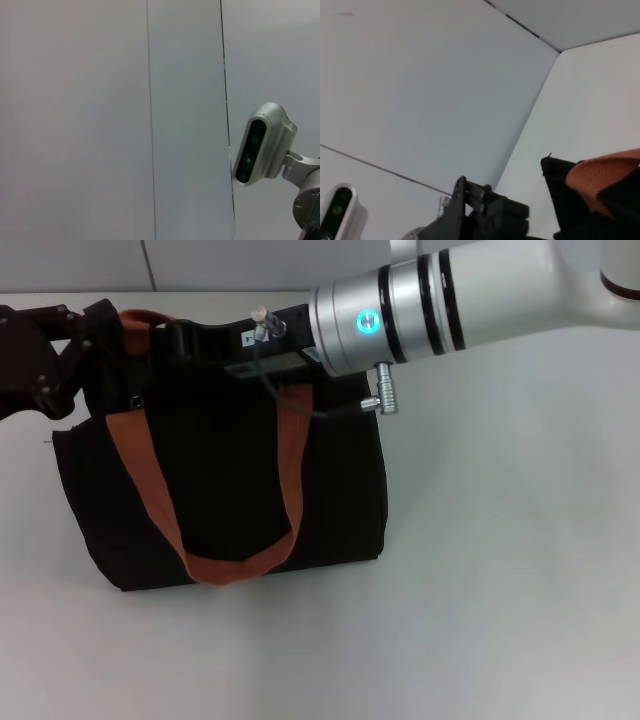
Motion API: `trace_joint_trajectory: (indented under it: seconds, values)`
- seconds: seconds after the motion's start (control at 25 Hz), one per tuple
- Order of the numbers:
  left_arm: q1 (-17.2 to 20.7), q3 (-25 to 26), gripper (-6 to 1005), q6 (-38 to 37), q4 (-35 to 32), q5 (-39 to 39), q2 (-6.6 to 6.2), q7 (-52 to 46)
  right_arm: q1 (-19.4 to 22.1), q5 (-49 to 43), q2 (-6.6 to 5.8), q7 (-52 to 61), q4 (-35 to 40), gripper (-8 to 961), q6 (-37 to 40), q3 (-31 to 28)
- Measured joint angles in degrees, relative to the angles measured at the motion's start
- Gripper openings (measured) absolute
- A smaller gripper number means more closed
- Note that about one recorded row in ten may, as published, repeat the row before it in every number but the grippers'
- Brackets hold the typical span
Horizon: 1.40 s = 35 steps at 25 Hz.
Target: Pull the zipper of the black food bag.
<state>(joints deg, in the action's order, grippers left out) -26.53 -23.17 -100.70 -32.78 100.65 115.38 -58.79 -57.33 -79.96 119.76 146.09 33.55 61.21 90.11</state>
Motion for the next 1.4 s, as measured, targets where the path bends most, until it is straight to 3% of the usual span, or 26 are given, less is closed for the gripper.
trace_joint_trajectory:
  seconds: [0.64,0.76,0.92,1.4]
  values:
    - [0.25,1.27,27,0.15,0.00,-0.06,-0.40,0.00,11.60,-17.49,-0.41,10.94,19.46,-1,0.00,-4.83]
    - [0.18,1.28,27,0.17,0.00,-0.06,-0.42,0.00,12.45,-17.03,-0.41,10.54,20.53,-1,0.69,-5.86]
    - [-0.05,1.29,27,0.17,0.00,-0.06,-0.43,0.00,12.21,-14.12,-0.37,8.78,20.57,0,2.42,-6.27]
    - [-0.36,1.23,27,0.17,0.00,-0.05,-0.25,0.00,6.52,-13.68,-0.15,8.14,14.50,156,3.60,-6.07]
